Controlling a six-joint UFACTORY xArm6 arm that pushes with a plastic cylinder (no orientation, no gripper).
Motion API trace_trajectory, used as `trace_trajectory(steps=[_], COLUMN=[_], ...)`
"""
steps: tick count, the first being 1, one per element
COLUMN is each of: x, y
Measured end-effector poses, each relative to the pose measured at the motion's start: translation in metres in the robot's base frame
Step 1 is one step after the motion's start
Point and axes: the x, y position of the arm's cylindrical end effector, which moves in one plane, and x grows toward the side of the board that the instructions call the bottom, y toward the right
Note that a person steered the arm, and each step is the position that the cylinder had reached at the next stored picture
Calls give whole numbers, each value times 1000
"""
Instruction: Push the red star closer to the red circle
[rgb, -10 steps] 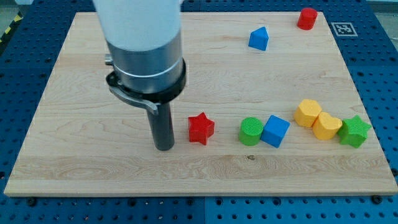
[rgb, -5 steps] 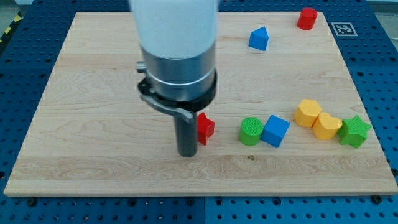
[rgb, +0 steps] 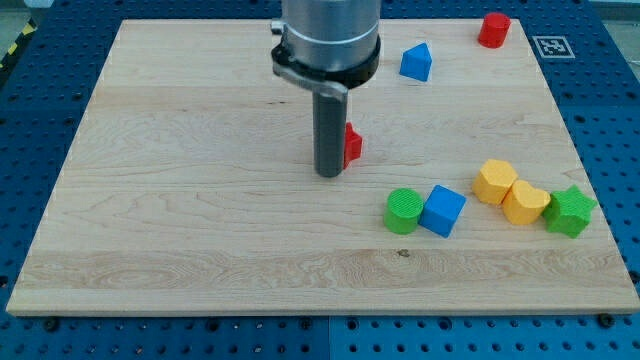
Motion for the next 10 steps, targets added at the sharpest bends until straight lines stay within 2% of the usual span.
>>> trace_trajectory(steps=[2, 4, 6, 8, 10], x=[-66, -109, -109, -74, -73], y=[20, 32, 102, 122, 171])
